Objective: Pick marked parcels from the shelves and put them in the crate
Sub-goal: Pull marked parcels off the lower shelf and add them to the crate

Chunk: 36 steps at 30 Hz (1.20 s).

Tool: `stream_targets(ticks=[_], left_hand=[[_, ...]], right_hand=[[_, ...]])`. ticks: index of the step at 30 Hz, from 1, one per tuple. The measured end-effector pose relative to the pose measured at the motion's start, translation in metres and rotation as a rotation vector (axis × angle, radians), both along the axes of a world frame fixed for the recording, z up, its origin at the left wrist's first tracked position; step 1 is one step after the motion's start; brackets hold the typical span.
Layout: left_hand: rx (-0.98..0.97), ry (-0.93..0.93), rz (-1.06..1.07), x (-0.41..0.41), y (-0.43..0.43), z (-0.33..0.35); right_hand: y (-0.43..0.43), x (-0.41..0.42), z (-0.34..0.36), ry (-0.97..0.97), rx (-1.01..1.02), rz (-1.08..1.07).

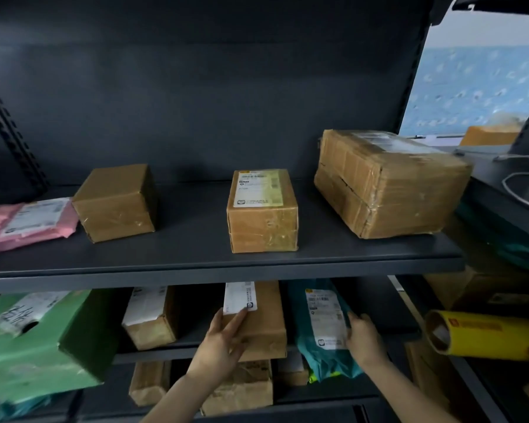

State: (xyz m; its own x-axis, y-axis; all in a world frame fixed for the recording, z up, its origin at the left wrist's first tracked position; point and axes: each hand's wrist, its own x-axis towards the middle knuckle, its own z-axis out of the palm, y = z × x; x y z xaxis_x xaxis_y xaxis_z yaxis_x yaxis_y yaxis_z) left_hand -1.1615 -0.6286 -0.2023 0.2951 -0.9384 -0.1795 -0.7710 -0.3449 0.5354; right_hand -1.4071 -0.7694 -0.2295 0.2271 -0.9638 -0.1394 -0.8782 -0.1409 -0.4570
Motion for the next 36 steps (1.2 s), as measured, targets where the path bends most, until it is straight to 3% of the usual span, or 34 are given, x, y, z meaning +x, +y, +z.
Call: stream_targets(ticks=[5,11,18,21,25,30,36], left_hand=[[-0.06,0.068,0.026,0.003,0.007,0.003],[-0.285,-0.003,0.292,0.036,0.035,0.005],[-0.198,-0.121,0.519,0.098,0.04,0.007],[-0.148,-0.107,0.546,0.117,0.036,0.006],[-0.042,0.005,0.573,0.13,0.031,0.005],[-0.042,0.076,0.523,0.134,0.032,0.007],[-0.062,0.095,0.452,0.118,0.048,0.007]], right_hand=[[0.014,0.027,0.023,0.329,-0.236,0.053],[0.053,0.097,0.039,0.159,-0.29,0.195],[0.087,0.145,0.045,0.108,-0.298,0.203],[0.104,0.165,0.051,0.097,-0.314,0.288],[0.111,0.183,0.049,0.184,-0.132,0.441],[0.104,0.156,0.043,0.142,-0.12,0.57],[0.099,0.137,0.053,0.11,-0.095,0.442]])
